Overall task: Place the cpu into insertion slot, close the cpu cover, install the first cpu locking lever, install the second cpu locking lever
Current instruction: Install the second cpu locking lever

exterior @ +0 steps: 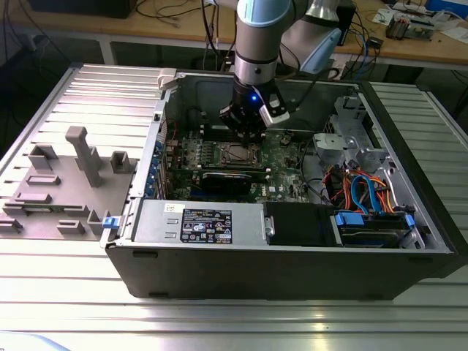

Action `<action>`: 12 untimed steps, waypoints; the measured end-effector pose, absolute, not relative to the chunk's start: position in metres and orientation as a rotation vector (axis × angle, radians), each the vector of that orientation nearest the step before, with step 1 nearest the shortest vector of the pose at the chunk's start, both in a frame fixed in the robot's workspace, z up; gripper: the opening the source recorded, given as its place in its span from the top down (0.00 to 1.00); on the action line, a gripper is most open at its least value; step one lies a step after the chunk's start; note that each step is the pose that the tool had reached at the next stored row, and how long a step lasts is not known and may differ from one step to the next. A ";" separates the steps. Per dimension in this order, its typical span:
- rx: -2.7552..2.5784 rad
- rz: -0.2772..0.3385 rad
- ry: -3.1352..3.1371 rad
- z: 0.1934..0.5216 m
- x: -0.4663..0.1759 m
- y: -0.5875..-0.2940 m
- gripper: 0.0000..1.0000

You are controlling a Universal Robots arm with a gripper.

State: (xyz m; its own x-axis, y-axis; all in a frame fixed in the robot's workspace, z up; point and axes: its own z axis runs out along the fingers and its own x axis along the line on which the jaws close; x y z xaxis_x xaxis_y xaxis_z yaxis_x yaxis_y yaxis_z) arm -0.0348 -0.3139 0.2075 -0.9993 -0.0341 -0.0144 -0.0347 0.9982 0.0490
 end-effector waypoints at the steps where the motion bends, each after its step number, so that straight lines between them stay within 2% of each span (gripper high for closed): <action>1: -0.054 0.077 3.127 0.207 -0.035 -0.314 0.89; 7: -0.054 0.077 3.127 0.215 -0.035 -0.314 0.89; 12: -0.054 0.077 3.127 0.238 -0.035 -0.314 0.89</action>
